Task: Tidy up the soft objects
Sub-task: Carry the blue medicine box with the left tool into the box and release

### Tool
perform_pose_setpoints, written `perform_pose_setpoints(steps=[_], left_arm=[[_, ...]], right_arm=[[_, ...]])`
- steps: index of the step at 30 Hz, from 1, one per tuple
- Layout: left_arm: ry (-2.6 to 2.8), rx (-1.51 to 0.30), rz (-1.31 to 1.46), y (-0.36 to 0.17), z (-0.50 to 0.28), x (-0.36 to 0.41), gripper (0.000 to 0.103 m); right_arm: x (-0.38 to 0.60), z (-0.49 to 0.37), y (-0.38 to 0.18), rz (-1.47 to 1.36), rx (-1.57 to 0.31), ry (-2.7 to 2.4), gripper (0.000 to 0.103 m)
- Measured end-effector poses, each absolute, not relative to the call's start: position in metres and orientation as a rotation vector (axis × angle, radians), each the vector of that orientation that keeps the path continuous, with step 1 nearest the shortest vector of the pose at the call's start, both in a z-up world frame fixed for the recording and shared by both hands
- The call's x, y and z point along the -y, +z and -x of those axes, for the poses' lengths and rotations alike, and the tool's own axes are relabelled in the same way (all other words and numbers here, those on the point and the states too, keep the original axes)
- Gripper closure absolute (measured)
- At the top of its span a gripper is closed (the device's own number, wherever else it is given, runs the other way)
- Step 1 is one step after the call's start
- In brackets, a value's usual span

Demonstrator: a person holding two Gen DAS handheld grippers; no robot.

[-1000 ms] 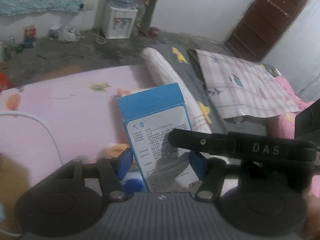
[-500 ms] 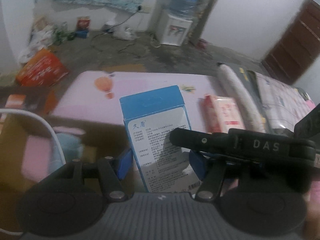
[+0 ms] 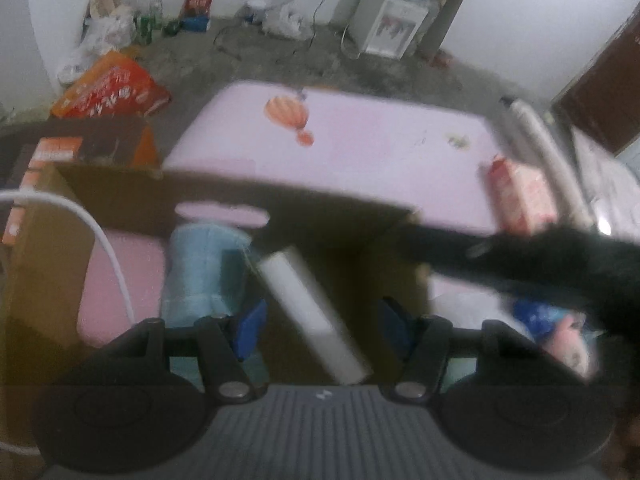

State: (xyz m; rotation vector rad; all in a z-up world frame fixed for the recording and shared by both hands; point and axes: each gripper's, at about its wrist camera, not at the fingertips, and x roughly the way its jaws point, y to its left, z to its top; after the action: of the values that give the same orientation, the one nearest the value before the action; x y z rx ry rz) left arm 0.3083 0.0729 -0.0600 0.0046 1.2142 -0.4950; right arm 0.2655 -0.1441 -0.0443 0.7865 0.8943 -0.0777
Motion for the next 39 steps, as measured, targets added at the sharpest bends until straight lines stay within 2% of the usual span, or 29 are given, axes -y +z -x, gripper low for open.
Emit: perform_pose_setpoints(steps=[7, 12, 14, 18, 24, 26, 29, 33, 39], left_arm=[[-0.484, -1.255, -0.043, -0.087, -0.303, -0.078, 0.042], [-0.464, -1.239, -0.131, -0.095, -0.299, -0.067, 0.05], [-0.459, -1.236, -0.181, -0.099, -0.298, -0.061, 0.056], [-0.439, -1.237, -0.27, -0.108, -0.297, -0.052, 0.061], [-0.439, -1.204, -0.376, -0.117, -0.303, -0.044, 0.06], [-0.443, -1.21, -0.375, -0.119, -0.307, -0.045, 0.058], [-0.466, -1.175, -0.356, -0.115, -0.308, -0.05, 0.061], [-0.542, -1.128, -0.336, -0.107, -0.298, -0.047, 0.06], [-0.531, -1.095, -0.454, -0.118, -0.291, -0.028, 0.059]], right_arm=[[0.169, -0.25, -0.047, -0.803, -0.869, -0.118, 0.054], [0.182, -0.241, -0.048, -0.811, -0.853, -0.142, 0.054], [0.185, -0.238, -0.049, -0.819, -0.849, -0.147, 0.054], [0.187, -0.233, -0.053, -0.83, -0.851, -0.152, 0.054], [0.191, -0.221, -0.058, -0.84, -0.857, -0.168, 0.054], [0.193, -0.219, -0.06, -0.844, -0.858, -0.175, 0.054], [0.193, -0.215, -0.063, -0.847, -0.86, -0.186, 0.054], [0.192, -0.209, -0.069, -0.855, -0.87, -0.198, 0.054], [0.189, -0.205, -0.073, -0.851, -0.887, -0.201, 0.054]])
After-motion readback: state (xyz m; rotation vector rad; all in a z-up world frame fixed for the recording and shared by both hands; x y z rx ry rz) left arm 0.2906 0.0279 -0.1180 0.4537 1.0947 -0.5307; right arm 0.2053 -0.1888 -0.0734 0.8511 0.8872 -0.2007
